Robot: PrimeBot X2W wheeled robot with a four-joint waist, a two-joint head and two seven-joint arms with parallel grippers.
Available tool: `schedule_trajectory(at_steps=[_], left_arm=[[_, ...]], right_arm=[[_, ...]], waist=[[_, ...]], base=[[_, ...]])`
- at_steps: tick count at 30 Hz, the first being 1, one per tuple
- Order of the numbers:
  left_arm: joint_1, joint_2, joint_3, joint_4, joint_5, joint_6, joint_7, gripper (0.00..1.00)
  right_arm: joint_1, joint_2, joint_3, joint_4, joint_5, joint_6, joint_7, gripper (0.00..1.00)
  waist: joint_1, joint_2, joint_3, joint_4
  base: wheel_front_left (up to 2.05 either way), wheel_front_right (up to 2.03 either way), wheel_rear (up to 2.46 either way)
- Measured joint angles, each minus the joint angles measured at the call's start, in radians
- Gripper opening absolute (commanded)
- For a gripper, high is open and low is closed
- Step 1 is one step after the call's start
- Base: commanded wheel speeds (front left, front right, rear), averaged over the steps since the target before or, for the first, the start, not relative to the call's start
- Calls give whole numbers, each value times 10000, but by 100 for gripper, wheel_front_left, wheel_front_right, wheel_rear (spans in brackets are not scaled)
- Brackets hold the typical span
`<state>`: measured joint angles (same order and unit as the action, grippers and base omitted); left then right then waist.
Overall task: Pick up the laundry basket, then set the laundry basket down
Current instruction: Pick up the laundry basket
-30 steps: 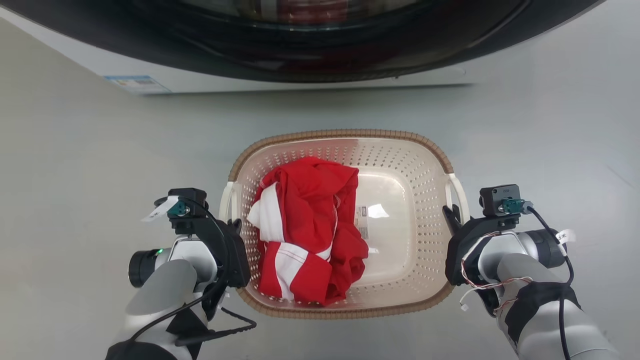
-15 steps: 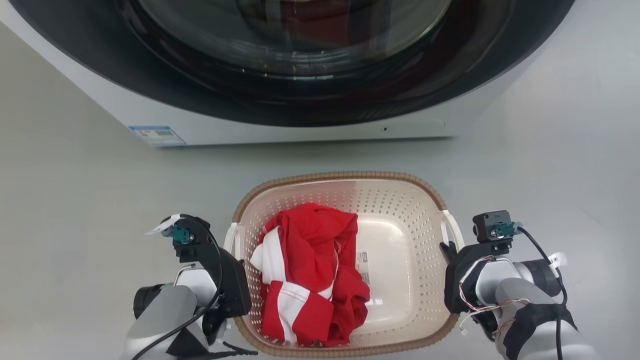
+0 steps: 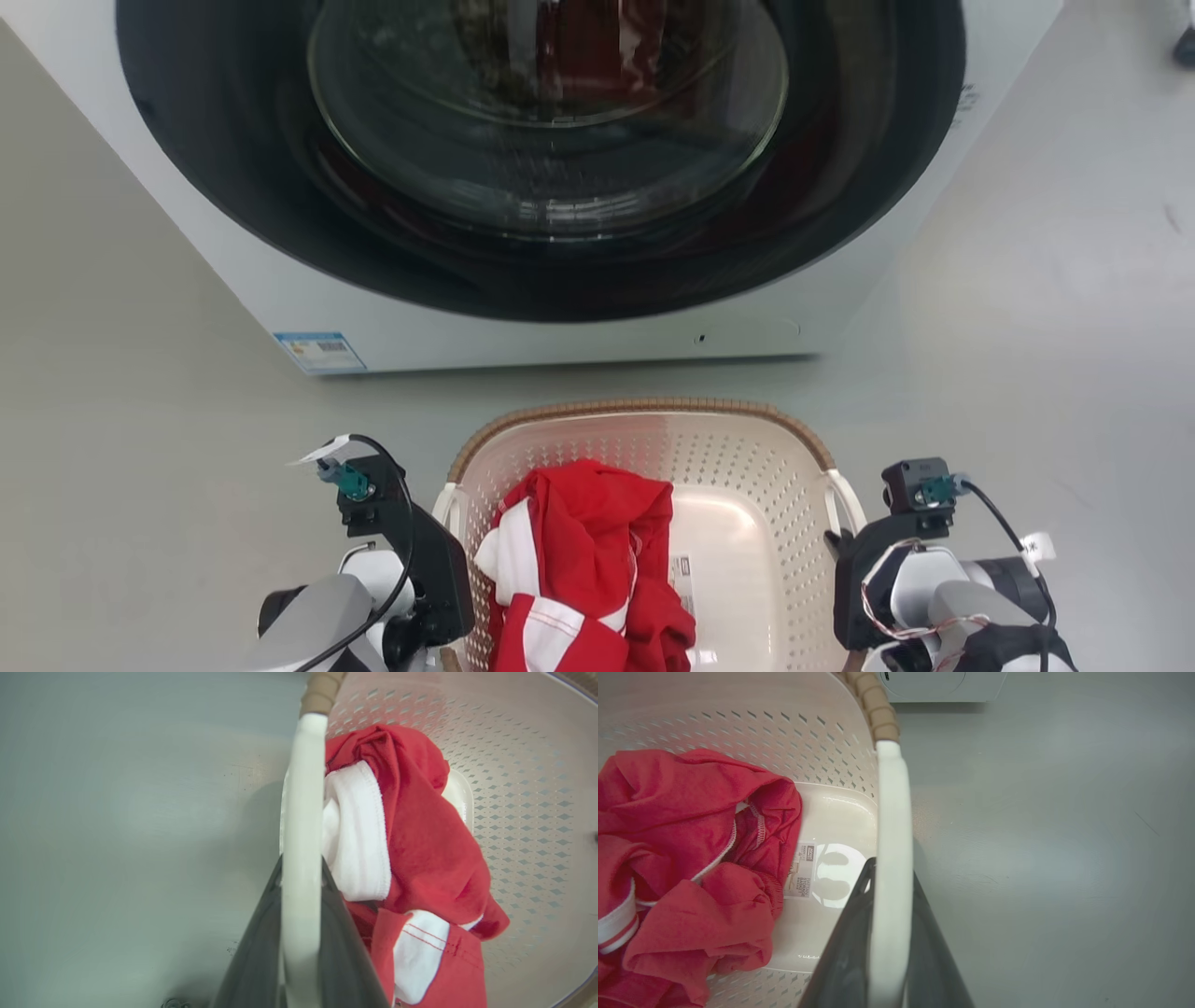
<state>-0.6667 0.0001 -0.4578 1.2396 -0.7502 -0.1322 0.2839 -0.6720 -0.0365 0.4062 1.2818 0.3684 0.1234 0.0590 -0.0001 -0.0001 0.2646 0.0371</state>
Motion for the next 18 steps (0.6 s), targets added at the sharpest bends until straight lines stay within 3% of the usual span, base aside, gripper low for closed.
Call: schedule_trajectory(at_steps=[18], left_arm=[[791, 10, -389, 132, -594, 0, 1106, 0]], right_arm=[[919, 65, 71, 105, 332, 79, 779, 0]], waist=[[0, 1, -2043, 11]], base=[[0, 0, 0]])
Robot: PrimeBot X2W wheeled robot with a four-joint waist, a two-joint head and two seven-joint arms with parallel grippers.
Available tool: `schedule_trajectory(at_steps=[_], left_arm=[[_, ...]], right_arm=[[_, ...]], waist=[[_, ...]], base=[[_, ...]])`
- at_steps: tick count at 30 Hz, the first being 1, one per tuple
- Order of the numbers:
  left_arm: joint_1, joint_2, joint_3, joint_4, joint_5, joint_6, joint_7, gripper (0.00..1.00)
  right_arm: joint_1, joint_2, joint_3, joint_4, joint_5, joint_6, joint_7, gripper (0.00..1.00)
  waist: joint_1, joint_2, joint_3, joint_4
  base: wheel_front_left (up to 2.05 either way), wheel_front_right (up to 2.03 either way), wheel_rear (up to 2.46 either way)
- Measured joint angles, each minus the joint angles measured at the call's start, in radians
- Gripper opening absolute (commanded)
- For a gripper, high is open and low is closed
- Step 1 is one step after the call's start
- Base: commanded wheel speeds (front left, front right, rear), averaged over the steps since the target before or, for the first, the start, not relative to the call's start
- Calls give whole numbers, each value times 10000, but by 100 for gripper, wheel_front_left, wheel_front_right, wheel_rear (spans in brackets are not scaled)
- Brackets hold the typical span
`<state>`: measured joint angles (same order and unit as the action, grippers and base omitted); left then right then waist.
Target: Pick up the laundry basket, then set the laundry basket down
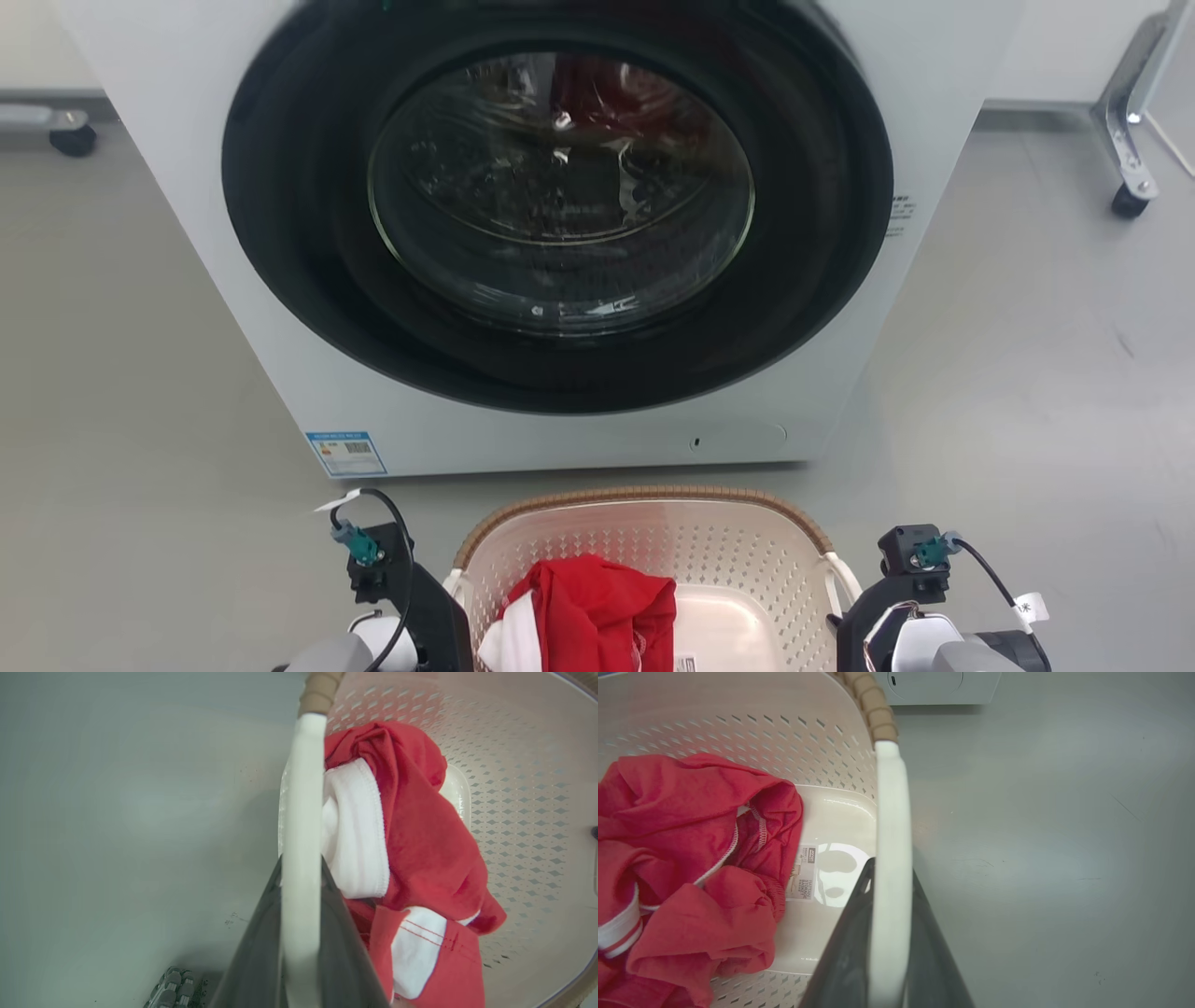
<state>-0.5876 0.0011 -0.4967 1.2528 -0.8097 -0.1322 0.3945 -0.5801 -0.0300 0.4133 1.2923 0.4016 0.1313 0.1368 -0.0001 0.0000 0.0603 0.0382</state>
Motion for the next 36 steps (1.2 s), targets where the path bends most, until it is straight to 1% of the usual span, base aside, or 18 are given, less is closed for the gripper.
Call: schedule_trajectory(at_steps=[12, 19, 21, 36], left_arm=[[249, 31, -138, 31, -270, 4, 447, 0], [468, 65, -267, 31, -522, 17, 623, 0], [500, 63, -267, 31, -594, 102, 660, 0], [553, 107, -347, 29, -771, 222, 717, 0]], right_arm=[[96, 2, 222, 12, 267, 6, 472, 0], [384, 2, 387, -96, 499, 6, 658, 0], [475, 2, 405, -121, 583, 6, 663, 0], [489, -6, 579, -330, 1032, 4, 922, 0]], waist=[[0, 0, -726, 83], [1, 0, -832, 92], [1, 0, -851, 92], [1, 1, -887, 102]], base=[[0, 0, 0], [0, 0, 0], [0, 0, 0], [0, 0, 0]])
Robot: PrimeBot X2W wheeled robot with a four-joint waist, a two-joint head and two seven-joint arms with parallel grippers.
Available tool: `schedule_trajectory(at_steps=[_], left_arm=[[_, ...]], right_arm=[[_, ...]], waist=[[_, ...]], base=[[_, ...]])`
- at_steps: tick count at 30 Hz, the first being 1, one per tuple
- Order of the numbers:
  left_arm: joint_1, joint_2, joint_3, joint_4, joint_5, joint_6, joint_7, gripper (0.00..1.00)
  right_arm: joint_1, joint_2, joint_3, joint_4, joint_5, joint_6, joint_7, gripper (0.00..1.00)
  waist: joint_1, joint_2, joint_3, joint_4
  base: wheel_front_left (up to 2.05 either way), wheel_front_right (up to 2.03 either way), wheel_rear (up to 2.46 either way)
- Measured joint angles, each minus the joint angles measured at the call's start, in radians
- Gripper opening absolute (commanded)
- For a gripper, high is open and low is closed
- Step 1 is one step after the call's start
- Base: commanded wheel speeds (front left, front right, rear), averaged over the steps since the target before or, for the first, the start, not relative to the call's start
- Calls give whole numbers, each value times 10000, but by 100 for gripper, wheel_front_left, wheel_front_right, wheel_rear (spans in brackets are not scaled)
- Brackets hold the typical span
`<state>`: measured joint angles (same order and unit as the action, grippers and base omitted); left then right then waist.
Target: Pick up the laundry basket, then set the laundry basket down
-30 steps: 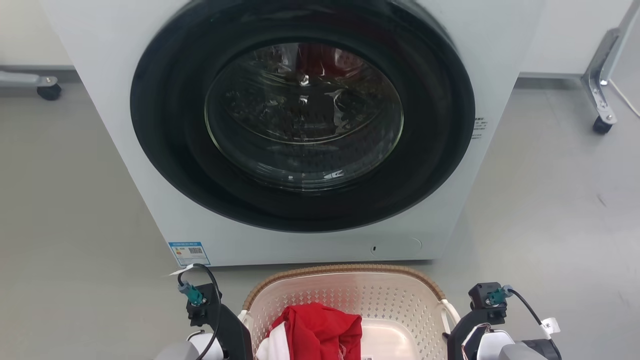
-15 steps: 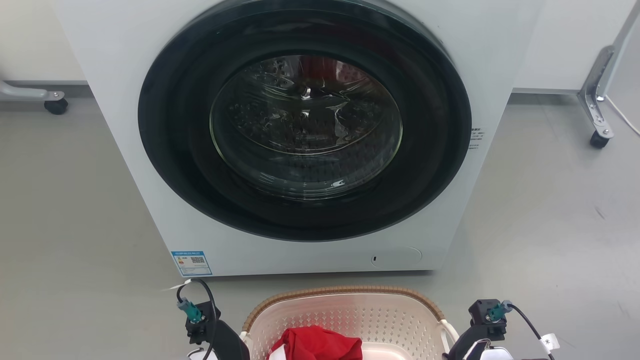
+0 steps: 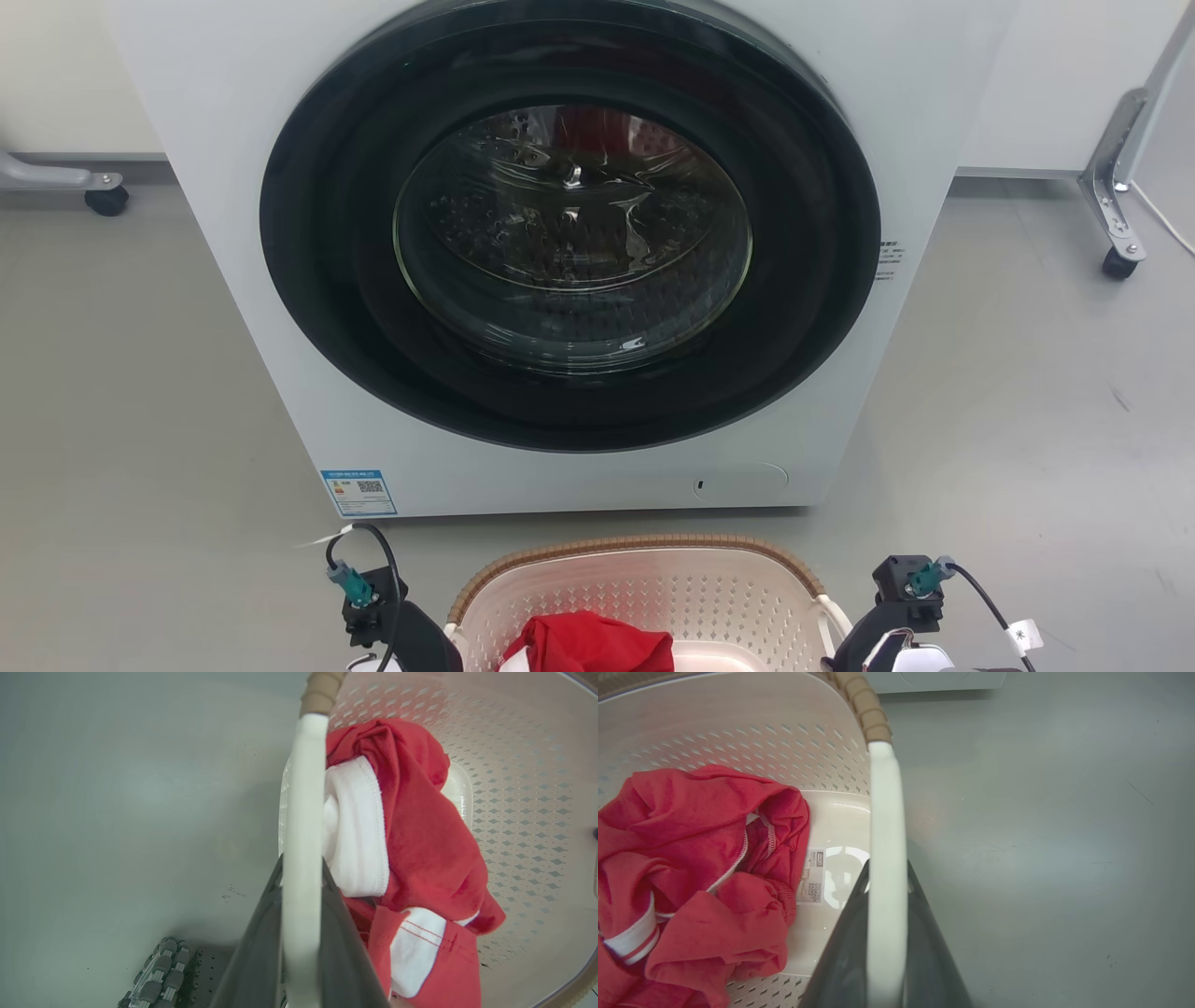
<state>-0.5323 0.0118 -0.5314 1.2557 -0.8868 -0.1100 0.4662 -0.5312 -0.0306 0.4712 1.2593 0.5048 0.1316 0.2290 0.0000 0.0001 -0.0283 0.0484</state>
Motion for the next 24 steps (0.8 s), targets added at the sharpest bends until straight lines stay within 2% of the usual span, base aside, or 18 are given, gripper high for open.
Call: schedule_trajectory(at_steps=[24], left_arm=[[20, 29, -222, 12, -343, 100, 4, 0]], right_arm=[[103, -19, 249, -81, 577, -6, 174, 0]], waist=[[1, 0, 40, -28]], base=[[0, 0, 0]])
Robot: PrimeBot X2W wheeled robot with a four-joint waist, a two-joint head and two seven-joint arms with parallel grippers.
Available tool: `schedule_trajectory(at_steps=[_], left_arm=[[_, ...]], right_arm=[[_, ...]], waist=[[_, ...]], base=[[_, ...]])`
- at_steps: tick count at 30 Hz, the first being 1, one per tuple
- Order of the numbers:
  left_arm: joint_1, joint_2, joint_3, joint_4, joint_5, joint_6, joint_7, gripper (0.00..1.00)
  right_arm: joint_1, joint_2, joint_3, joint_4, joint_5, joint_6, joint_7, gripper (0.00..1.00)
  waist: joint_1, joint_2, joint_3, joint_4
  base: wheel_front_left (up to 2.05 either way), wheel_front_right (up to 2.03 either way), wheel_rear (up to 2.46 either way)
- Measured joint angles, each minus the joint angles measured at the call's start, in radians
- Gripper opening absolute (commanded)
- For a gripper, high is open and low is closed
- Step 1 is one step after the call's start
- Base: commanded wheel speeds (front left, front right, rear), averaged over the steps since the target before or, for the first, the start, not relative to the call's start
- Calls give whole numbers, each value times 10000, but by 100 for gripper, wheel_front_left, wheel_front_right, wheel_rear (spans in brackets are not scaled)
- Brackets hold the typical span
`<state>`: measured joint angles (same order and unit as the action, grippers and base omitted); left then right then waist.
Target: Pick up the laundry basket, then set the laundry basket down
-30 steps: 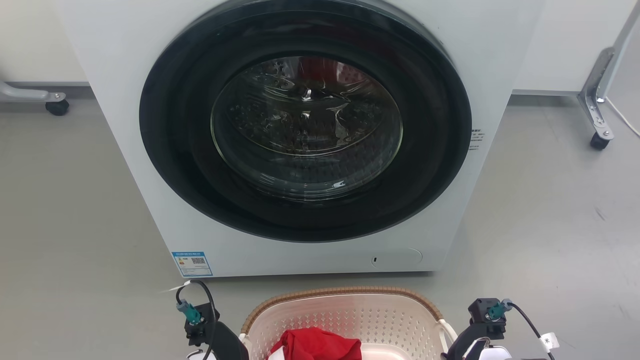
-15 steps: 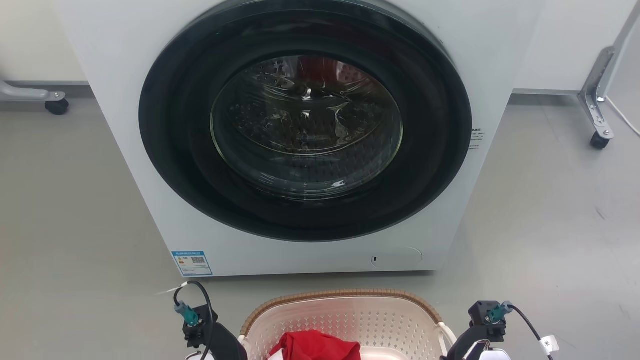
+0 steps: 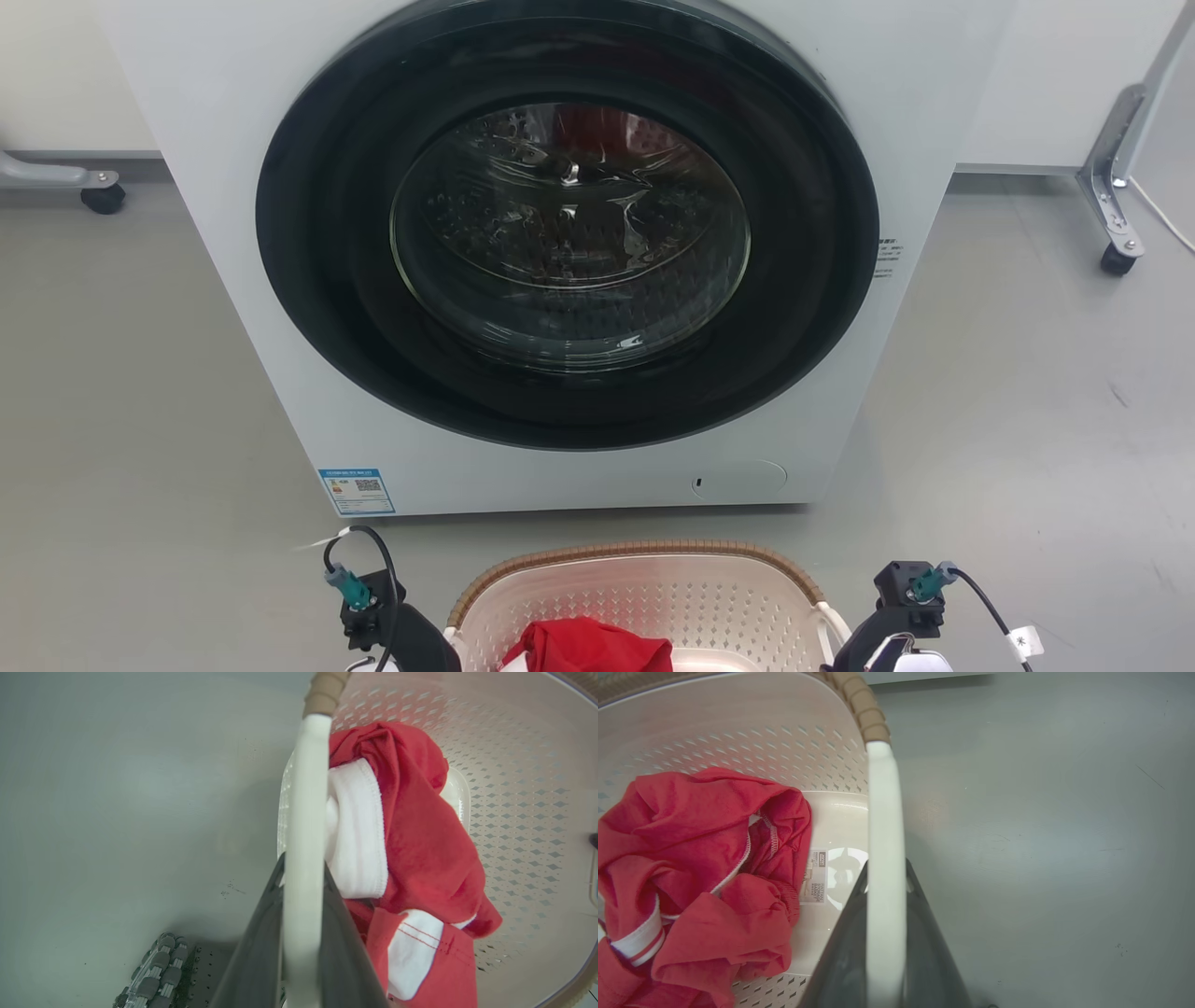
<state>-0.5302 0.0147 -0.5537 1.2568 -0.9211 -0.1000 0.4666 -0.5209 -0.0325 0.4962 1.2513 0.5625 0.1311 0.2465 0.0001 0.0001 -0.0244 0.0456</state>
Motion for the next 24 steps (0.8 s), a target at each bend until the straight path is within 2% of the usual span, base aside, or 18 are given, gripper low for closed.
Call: schedule_trajectory(at_steps=[24], left_arm=[[-15, 6, -96, -40, -94, 119, -554, 0]], right_arm=[[-77, -23, 171, -8, 211, -2, -46, 0]], waist=[[0, 0, 500, -120]], base=[[0, 0, 0]])
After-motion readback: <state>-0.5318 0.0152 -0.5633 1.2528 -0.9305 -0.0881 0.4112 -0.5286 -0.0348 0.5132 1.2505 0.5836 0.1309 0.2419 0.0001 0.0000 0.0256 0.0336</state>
